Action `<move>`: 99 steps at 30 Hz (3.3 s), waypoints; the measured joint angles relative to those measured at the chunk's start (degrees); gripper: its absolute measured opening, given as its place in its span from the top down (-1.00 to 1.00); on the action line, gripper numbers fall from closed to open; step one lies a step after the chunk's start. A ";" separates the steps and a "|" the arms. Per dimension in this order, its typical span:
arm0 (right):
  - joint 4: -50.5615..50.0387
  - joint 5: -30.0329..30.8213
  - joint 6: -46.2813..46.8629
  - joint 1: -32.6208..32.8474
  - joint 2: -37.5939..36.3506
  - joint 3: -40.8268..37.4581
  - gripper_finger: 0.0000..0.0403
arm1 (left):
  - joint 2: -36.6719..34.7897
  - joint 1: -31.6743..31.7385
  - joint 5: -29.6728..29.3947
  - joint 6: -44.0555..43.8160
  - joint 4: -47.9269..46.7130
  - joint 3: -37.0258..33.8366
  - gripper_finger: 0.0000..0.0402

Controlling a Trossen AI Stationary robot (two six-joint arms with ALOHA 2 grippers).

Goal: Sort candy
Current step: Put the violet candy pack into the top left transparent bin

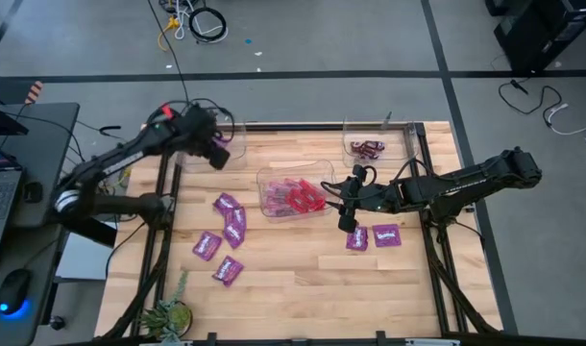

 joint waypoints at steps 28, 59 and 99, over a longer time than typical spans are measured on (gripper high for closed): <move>0.00 0.00 0.16 -0.70 0.00 0.00 -0.09 | 3.05 -3.92 7.98 13.01 5.23 1.60 0.69; 0.00 0.00 1.08 -0.66 0.02 -0.01 -0.08 | 1.56 -44.50 8.02 -28.07 9.60 -20.74 0.36; -0.03 0.00 0.58 -0.66 0.02 -0.02 -0.08 | -0.54 -34.74 -2.43 -21.65 -9.83 -4.22 0.99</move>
